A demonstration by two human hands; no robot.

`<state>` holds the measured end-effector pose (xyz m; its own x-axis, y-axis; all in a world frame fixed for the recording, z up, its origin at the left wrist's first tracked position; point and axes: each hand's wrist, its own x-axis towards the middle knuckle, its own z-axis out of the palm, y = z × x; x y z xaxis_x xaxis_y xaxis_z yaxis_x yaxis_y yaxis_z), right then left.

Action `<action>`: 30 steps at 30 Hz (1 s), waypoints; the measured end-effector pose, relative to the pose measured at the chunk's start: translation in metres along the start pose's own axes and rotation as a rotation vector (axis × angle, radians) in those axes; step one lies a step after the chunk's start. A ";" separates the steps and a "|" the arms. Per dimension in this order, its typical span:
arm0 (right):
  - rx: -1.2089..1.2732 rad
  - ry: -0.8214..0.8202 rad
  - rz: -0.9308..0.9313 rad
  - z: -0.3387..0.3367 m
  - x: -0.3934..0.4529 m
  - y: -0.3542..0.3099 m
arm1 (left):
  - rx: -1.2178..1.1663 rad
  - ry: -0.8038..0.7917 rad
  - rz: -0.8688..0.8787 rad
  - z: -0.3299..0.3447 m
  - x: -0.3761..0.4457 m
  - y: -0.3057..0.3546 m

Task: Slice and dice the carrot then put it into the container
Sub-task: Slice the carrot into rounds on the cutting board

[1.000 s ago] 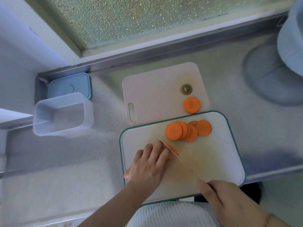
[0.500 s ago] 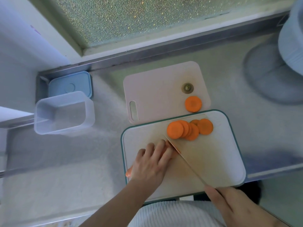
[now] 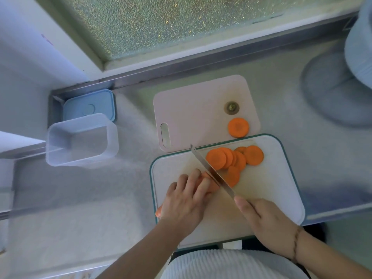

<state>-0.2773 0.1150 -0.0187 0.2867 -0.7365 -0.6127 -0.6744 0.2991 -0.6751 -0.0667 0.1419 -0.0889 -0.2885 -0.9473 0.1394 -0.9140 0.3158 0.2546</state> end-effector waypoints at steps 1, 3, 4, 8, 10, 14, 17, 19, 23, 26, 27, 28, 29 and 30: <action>0.015 0.002 0.006 -0.004 -0.005 -0.004 | -0.004 0.002 0.004 -0.001 0.000 -0.001; 0.019 -0.017 -0.002 -0.011 -0.017 -0.012 | 0.001 0.003 0.012 -0.001 0.001 -0.001; 0.006 -0.024 0.003 -0.013 -0.023 -0.015 | 0.005 0.001 0.012 -0.001 0.001 -0.002; -0.007 0.103 0.051 -0.006 -0.043 -0.010 | -0.006 -0.018 0.006 0.001 0.000 -0.002; -0.046 0.147 0.034 0.002 -0.047 -0.002 | -0.015 -0.030 0.003 0.002 0.001 -0.002; -0.109 0.220 -0.019 0.014 -0.048 0.007 | -0.040 -0.027 0.006 0.001 0.002 -0.003; -0.121 0.229 -0.026 0.020 -0.047 0.009 | -0.044 -0.028 0.010 0.001 0.001 -0.003; -0.103 0.200 -0.037 0.018 -0.046 0.007 | -0.037 -0.034 0.016 0.002 0.001 -0.004; -0.095 0.088 0.064 0.012 -0.036 -0.003 | -0.014 -0.032 0.051 0.000 -0.001 0.000; -0.109 0.025 0.037 0.017 -0.016 0.000 | -0.002 -0.025 0.051 0.001 0.000 0.001; -0.093 0.031 0.023 0.020 -0.011 0.002 | -0.008 -0.020 0.040 0.000 0.001 0.001; -0.079 0.035 0.017 0.022 -0.007 0.005 | -0.012 -0.017 0.031 0.000 0.001 0.000; -0.077 0.039 0.019 0.022 -0.005 0.006 | -0.012 -0.013 0.026 0.001 0.001 -0.001; -0.073 0.050 0.019 0.020 -0.005 0.006 | -0.009 -0.008 0.025 0.001 0.001 -0.001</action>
<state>-0.2694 0.1327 -0.0274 0.2403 -0.7609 -0.6027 -0.7274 0.2699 -0.6309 -0.0663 0.1403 -0.0902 -0.3133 -0.9395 0.1382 -0.9039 0.3397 0.2601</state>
